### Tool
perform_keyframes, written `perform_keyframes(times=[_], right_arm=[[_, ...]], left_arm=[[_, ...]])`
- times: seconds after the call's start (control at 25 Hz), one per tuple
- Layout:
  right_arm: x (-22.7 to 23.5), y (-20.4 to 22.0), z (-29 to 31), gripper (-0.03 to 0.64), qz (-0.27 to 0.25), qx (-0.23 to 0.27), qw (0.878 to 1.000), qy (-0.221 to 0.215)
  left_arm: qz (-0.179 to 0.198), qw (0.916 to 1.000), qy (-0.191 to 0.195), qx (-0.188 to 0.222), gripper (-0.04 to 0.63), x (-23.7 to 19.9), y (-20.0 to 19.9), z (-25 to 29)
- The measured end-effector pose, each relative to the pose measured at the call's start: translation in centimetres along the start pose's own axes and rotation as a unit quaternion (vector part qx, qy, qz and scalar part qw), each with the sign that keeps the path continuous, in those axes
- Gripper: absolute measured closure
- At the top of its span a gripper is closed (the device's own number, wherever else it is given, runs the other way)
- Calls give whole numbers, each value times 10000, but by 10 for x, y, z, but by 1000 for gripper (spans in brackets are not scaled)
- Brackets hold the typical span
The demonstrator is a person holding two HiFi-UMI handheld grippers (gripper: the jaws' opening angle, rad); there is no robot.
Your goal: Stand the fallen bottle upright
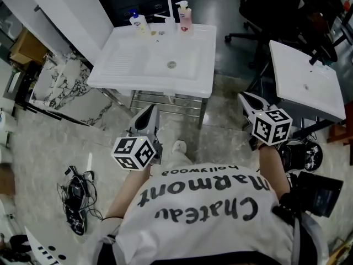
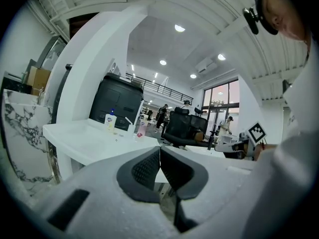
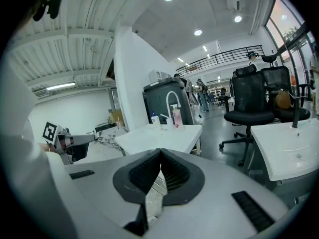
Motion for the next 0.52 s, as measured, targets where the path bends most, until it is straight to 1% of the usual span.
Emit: perform_keyframes(times=[0.2,0.52], right_arm=[[-2,-1,-1,604,-21,13,10000,8],[-5,-2,-5,604,-42,30,10000,31]], left_arm=[[-81,10000,43,10,580,-1,0,0],[-10,10000,55,51,580,-1,-4,-4]])
Point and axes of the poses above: the fingertips, and each gripper's own axes: z forward along the fingers, x to its right, y out of its underside, the point moved 9 cm from there along -z, backward along the fingers, and after that the axes turned 11 degrees about -x, right-handed, at the moved point
